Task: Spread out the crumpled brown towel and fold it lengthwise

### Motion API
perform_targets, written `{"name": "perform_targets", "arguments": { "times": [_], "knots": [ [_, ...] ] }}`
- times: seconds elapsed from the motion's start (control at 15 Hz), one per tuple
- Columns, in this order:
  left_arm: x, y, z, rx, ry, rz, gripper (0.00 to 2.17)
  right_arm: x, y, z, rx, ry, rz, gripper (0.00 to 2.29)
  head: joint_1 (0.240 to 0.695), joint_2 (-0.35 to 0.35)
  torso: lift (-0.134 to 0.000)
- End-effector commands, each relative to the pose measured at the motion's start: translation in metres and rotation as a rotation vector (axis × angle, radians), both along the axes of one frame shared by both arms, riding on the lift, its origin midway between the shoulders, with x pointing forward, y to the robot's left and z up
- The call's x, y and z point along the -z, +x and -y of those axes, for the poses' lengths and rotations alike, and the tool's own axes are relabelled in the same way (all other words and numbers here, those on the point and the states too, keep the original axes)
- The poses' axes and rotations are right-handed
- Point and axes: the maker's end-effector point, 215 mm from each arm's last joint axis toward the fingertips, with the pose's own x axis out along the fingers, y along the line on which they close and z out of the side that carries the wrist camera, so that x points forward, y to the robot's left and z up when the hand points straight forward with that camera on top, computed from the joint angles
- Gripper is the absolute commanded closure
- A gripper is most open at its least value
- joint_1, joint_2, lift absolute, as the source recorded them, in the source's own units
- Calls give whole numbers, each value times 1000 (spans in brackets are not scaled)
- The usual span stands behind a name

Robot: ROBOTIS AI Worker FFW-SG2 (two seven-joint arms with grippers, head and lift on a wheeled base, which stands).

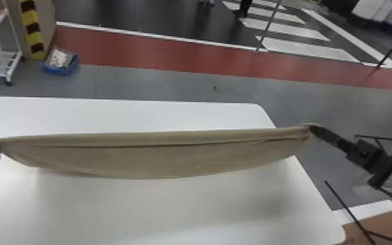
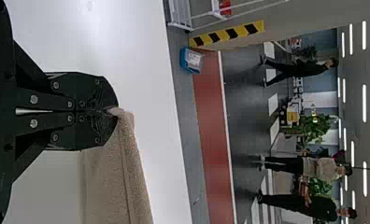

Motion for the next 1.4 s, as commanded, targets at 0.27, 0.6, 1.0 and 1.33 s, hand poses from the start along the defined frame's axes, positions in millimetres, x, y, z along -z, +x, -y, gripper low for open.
{"name": "perform_targets", "arguments": {
  "times": [0.27,0.6,1.0,1.33],
  "knots": [
    [7,137,-42,-68,-72,-11,1571,-31,147,-47,-75,-101,139,1450,676,-258,-125],
    [-95,213,-73,-119,-116,260,1571,-117,240,-54,-70,-104,359,1450,521,-164,-125],
    [-39,129,-81,-117,-20,150,1571,-3,185,-112,-194,-91,187,1450,448,-98,-125],
    [4,45,-54,-78,44,87,1571,82,61,-97,-187,-13,-22,1450,663,-119,-125]
  ]
}}
